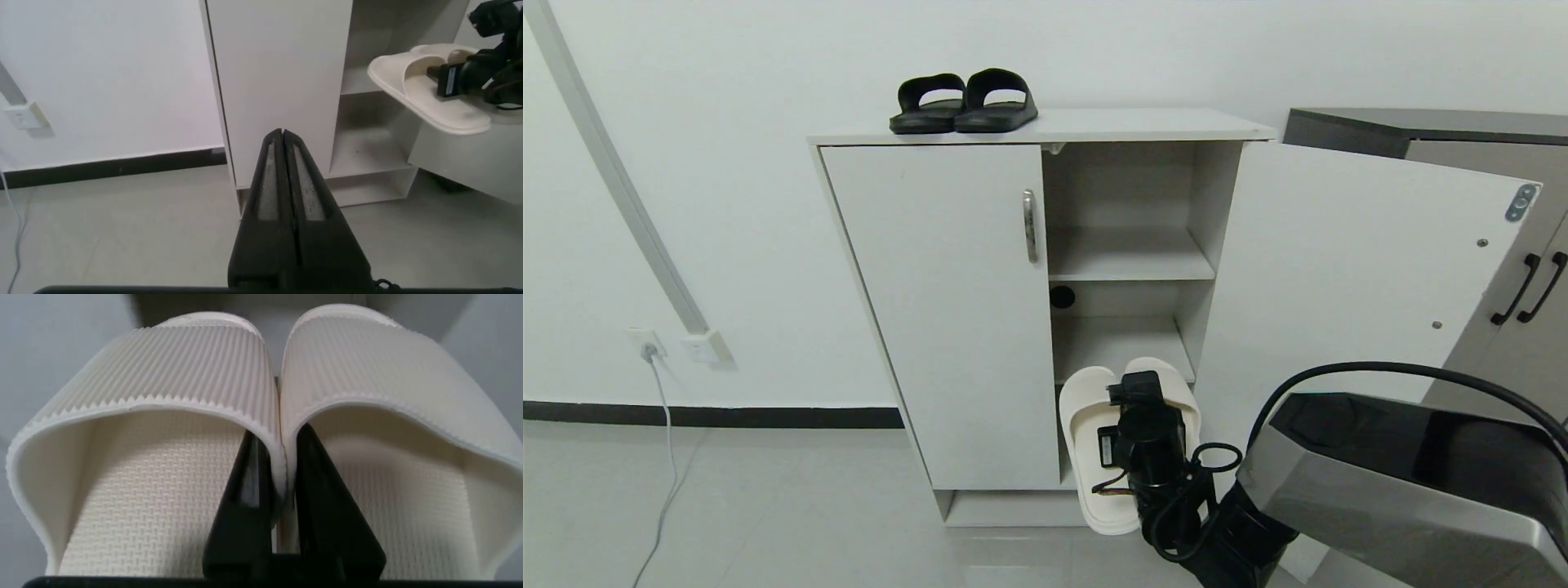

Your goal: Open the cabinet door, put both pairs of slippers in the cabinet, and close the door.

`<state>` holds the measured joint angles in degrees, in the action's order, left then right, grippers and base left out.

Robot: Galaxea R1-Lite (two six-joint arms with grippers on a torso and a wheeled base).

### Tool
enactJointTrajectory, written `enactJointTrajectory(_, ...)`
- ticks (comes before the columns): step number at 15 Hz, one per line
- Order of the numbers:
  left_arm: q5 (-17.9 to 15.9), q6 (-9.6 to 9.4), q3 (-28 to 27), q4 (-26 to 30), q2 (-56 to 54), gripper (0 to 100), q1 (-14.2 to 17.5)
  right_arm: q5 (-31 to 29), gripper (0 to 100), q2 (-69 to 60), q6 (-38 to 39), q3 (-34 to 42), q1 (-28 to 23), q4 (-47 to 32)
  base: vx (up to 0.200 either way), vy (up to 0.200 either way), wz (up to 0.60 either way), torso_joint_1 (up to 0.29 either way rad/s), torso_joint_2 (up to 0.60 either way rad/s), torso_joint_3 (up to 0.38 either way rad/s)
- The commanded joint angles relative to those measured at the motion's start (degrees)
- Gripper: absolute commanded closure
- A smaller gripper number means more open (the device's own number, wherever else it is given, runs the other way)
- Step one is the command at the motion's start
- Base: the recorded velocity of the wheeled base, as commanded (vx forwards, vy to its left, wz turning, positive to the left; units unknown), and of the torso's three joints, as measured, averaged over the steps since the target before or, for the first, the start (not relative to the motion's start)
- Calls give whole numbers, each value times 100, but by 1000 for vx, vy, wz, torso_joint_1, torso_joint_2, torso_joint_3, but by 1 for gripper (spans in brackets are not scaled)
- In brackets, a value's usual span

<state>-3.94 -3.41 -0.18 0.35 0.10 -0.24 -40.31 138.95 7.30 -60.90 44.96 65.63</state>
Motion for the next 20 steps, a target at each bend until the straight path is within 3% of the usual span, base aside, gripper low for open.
enactJointTrajectory(1,-2,-1,1,0,-1,100,7,-20,100,141,-1,-106,-22,2,0,0,0,0,0,0)
enactJointTrajectory(12,-2,7,1,9,-1,100,-2,-38,100,449,-1,-308,-49,2,0,0,0,0,0,0)
enactJointTrajectory(20,-2,25,1,9,-1,100,-2,-29,100,607,-1,-457,-110,2,0,0,0,2,4,-176)
